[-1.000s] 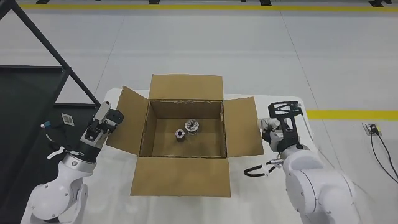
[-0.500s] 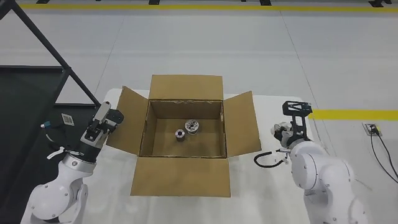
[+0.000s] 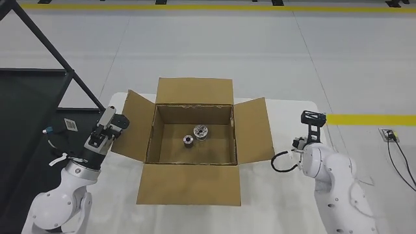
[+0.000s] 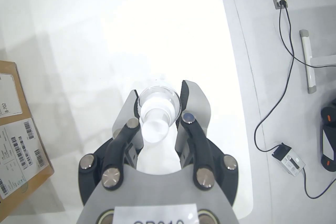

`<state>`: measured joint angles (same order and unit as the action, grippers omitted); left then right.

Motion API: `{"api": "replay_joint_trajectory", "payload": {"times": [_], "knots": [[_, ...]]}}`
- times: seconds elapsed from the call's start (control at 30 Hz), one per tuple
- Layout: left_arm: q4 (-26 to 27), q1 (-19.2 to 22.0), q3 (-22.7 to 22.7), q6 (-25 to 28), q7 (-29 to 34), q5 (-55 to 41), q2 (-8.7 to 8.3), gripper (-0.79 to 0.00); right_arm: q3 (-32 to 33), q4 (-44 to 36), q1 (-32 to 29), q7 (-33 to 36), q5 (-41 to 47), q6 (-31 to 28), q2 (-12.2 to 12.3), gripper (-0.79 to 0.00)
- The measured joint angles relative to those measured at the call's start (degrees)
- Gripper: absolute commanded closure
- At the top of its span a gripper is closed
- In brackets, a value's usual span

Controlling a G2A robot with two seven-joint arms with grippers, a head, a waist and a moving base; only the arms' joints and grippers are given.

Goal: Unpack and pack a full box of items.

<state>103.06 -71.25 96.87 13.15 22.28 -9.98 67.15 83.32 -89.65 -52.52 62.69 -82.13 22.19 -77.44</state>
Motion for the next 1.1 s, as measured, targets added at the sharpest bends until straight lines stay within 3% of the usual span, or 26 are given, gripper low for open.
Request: {"api": "replay_joint_trajectory", "payload": {"times": [0.37,0.53,0.63,0.67,0.8,0.83,1.1], "knots": [[0.0,0.0,0.0,0.0,0.0,0.0,0.00,-0.785,0.2,4.0,0.4,-4.1,1.1,0.4,-0.3,0.000],[0.0,0.0,0.0,0.0,0.0,0.0,0.00,-0.785,0.2,4.9,0.9,-3.3,0.9,0.0,-0.3,-0.274],[0.0,0.0,0.0,0.0,0.0,0.0,0.00,-0.785,0.1,5.3,1.3,-2.8,0.8,-0.1,-0.3,-0.296],[0.0,0.0,0.0,0.0,0.0,0.0,0.00,-0.785,0.0,5.4,1.3,-2.8,0.8,-0.2,-0.4,-0.339],[0.0,0.0,0.0,0.0,0.0,0.0,0.00,-0.785,0.0,5.7,1.5,-2.7,0.9,-0.3,-0.4,-0.603],[0.0,0.0,0.0,0.0,0.0,0.0,0.00,-0.785,0.1,5.8,1.5,-2.7,0.9,-0.3,-0.4,-0.785],[0.0,0.0,0.0,0.0,0.0,0.0,0.00,-0.785,0.9,3.8,0.5,-3.2,0.7,0.5,-0.4,-0.785]]}}
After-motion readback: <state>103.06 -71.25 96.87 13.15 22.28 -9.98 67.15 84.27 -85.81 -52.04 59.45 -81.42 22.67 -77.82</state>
